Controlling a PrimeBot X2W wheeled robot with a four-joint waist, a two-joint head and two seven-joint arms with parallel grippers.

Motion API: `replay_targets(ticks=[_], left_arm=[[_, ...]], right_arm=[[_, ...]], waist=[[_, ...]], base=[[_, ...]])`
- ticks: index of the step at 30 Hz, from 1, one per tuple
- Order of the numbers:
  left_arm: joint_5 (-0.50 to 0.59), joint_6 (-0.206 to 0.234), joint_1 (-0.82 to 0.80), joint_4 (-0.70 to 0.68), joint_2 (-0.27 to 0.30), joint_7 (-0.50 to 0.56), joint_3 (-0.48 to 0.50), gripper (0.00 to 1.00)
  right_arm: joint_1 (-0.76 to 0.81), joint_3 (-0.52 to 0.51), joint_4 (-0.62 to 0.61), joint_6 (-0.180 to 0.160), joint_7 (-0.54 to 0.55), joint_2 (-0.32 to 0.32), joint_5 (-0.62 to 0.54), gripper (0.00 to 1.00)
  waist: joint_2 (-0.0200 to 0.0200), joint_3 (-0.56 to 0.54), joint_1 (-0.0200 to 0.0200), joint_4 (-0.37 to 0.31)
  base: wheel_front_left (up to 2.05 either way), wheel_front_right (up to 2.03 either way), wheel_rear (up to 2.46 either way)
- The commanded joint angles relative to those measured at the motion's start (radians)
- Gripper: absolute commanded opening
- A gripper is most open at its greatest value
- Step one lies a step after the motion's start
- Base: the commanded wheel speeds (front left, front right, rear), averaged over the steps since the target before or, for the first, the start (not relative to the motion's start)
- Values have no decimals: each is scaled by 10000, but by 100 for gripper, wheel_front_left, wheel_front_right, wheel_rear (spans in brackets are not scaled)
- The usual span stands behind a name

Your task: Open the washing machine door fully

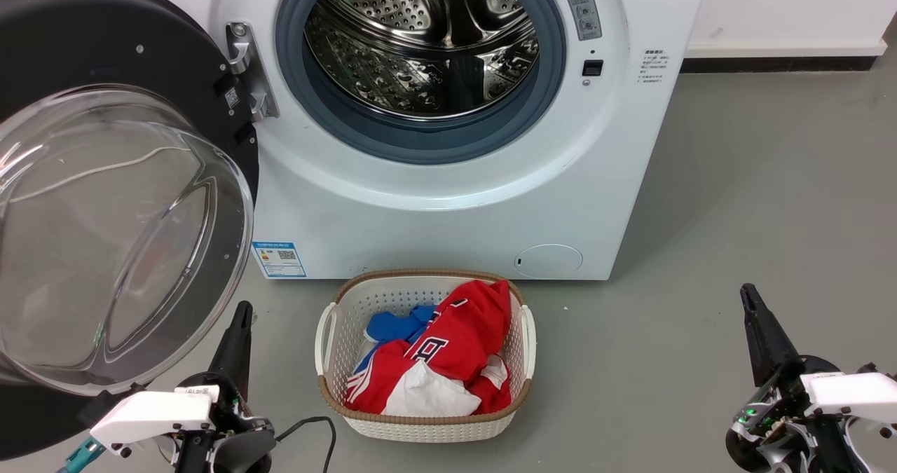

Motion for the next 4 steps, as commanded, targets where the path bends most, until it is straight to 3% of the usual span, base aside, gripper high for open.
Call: replay_targets(ticks=[1,4], left_arm=[[5,-24,-94,7,-17,45,27,0],[6,-24,-94,6,-16,45,28,0]], right_arm=[[-112,-2,10,0,7,-5,38,0],[-112,-2,10,0,7,-5,38,0]], waist=[[-1,0,0,0],[-1,0,0,0]], base=[[0,0,0],[0,0,0]])
